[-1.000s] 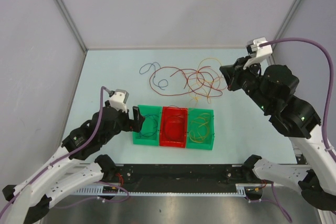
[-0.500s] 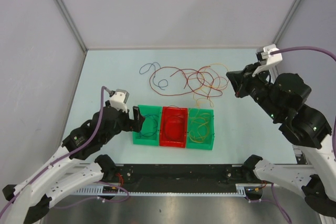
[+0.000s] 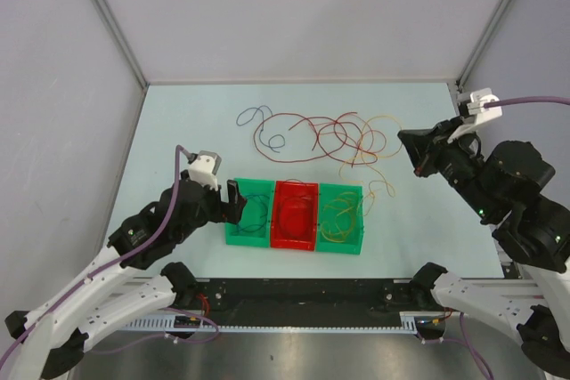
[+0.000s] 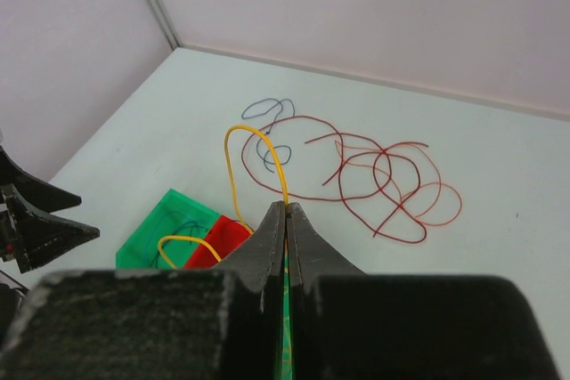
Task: Untangle the cables
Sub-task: Place the cable in the bin.
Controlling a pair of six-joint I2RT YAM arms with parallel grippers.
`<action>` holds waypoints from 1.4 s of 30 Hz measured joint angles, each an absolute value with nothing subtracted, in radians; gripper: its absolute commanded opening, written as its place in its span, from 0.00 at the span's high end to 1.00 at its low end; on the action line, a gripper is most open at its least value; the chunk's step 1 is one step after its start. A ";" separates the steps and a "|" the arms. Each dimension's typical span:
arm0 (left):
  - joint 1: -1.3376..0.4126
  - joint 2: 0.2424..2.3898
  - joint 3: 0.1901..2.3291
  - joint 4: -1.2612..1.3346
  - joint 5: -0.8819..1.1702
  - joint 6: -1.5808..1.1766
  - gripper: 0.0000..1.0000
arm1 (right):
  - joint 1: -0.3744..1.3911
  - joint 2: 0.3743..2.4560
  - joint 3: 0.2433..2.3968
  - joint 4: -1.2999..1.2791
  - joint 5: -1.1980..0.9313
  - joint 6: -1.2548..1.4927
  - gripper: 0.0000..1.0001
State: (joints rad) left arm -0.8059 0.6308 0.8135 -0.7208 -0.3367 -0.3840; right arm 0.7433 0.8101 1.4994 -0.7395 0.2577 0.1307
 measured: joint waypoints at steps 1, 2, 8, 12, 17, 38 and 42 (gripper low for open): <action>-0.806 0.631 0.813 -0.721 -0.337 -0.384 0.11 | 0.743 0.810 1.492 -0.738 0.257 0.131 1.00; -0.806 0.631 0.813 -0.721 -0.337 -0.384 0.11 | 0.743 0.810 1.480 -0.738 0.255 0.131 1.00; -0.806 0.638 0.813 -0.721 -0.337 -0.384 0.11 | 0.743 0.824 1.397 -0.748 0.238 0.147 1.00; -0.806 0.641 0.813 -0.721 -0.337 -0.384 0.11 | 0.743 0.835 1.356 -0.741 0.215 0.164 1.00; -0.806 0.641 0.813 -0.721 -0.337 -0.384 0.11 | 0.743 0.856 1.303 -0.713 0.171 0.187 1.00; -0.805 0.628 0.813 -0.721 -0.337 -0.384 0.11 | 0.706 0.941 1.028 -0.670 0.125 0.314 1.00; -0.805 0.621 0.813 -0.720 -0.337 -0.384 0.11 | 0.678 0.965 1.015 -0.687 0.134 0.330 1.00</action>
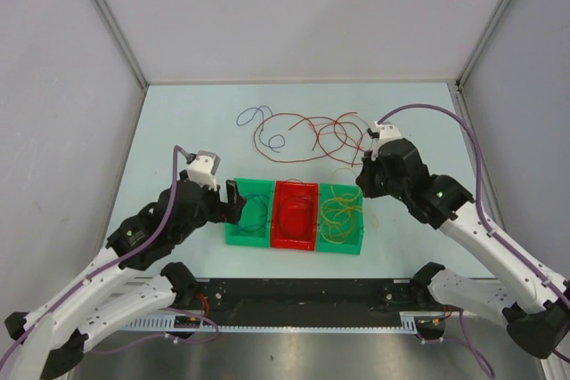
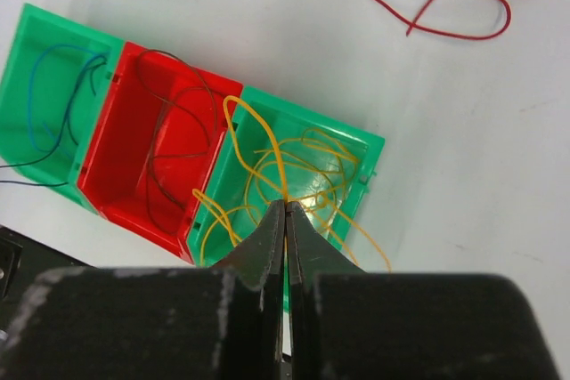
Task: Untangle the cables
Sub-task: Place the cable in the bin.
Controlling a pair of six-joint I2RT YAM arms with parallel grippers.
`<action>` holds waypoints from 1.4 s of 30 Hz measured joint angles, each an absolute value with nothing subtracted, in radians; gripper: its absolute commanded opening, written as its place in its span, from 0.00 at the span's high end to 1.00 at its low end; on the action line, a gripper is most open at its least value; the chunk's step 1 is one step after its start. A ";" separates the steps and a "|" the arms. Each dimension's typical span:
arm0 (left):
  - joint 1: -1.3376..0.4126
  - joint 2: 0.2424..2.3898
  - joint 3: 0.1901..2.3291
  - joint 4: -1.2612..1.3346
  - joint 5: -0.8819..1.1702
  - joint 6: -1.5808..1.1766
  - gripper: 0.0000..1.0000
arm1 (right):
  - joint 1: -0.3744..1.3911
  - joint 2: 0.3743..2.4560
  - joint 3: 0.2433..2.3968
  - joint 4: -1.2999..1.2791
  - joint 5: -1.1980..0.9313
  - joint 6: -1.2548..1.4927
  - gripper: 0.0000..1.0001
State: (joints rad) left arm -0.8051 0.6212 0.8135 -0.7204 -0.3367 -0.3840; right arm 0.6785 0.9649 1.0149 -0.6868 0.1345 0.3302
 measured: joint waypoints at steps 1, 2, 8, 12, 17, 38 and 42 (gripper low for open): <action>-0.805 0.621 0.813 -0.721 -0.337 -0.384 0.11 | 0.677 0.976 1.014 -0.689 0.137 0.334 1.00; -0.805 0.621 0.813 -0.720 -0.337 -0.384 0.11 | 0.677 0.987 1.013 -0.691 0.141 0.338 1.00; -0.805 0.621 0.813 -0.721 -0.337 -0.384 0.11 | 0.678 1.118 1.011 -0.710 0.160 0.371 1.00; -0.805 0.621 0.813 -0.721 -0.337 -0.384 0.11 | 0.700 1.200 1.010 -0.717 0.162 0.408 1.00; -0.805 0.621 0.813 -0.721 -0.336 -0.384 0.11 | 0.761 1.279 1.009 -0.722 0.170 0.446 1.00; -0.805 0.606 0.813 -0.720 -0.336 -0.384 0.10 | 0.807 1.545 1.009 -0.637 0.097 0.542 0.84; -0.805 0.606 0.813 -0.720 -0.336 -0.384 0.10 | 0.788 1.530 1.031 -0.663 0.109 0.529 0.67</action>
State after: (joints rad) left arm -0.8051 0.6056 0.8135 -0.7204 -0.3363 -0.3840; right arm 0.7883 1.5295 1.0313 -0.6628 0.1089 0.5285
